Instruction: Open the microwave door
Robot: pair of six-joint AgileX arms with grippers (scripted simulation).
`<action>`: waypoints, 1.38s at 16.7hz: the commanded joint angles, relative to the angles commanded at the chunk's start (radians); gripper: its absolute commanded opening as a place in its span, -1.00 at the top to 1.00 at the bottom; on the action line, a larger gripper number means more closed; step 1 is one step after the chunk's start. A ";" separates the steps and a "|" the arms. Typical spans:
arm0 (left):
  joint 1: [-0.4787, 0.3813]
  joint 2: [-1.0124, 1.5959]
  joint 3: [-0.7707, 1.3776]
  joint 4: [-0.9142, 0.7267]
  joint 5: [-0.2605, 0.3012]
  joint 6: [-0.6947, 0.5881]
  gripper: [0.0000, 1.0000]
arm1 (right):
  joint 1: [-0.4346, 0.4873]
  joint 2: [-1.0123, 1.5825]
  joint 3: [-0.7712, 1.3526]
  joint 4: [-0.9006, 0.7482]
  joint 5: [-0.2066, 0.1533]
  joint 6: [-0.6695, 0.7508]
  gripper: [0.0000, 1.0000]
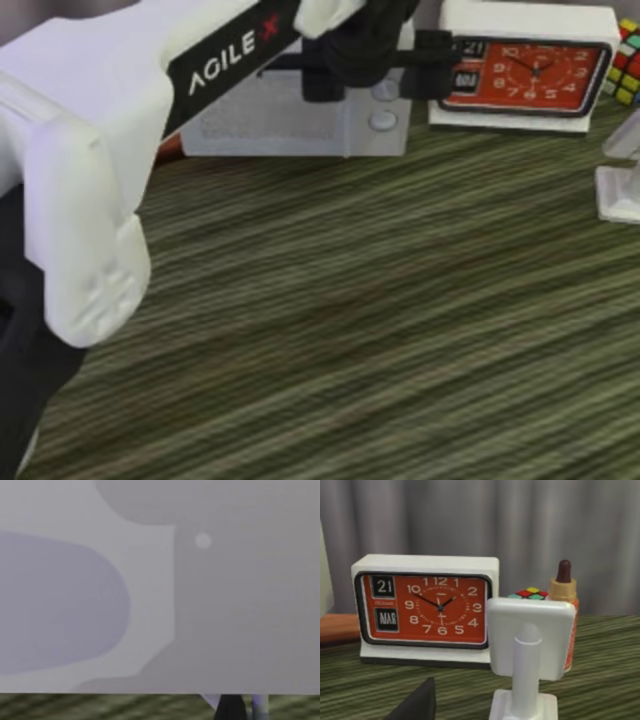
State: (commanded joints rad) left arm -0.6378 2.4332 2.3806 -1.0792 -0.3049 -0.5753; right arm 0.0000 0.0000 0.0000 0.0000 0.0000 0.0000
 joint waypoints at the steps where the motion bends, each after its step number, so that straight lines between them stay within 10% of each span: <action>1: 0.000 0.000 0.000 0.000 0.000 0.000 0.96 | 0.000 0.000 0.000 0.000 0.000 0.000 -1.00; 23: -0.033 -0.135 -0.236 0.090 -0.016 -0.032 1.00 | 0.000 0.000 0.000 0.000 0.000 0.000 -1.00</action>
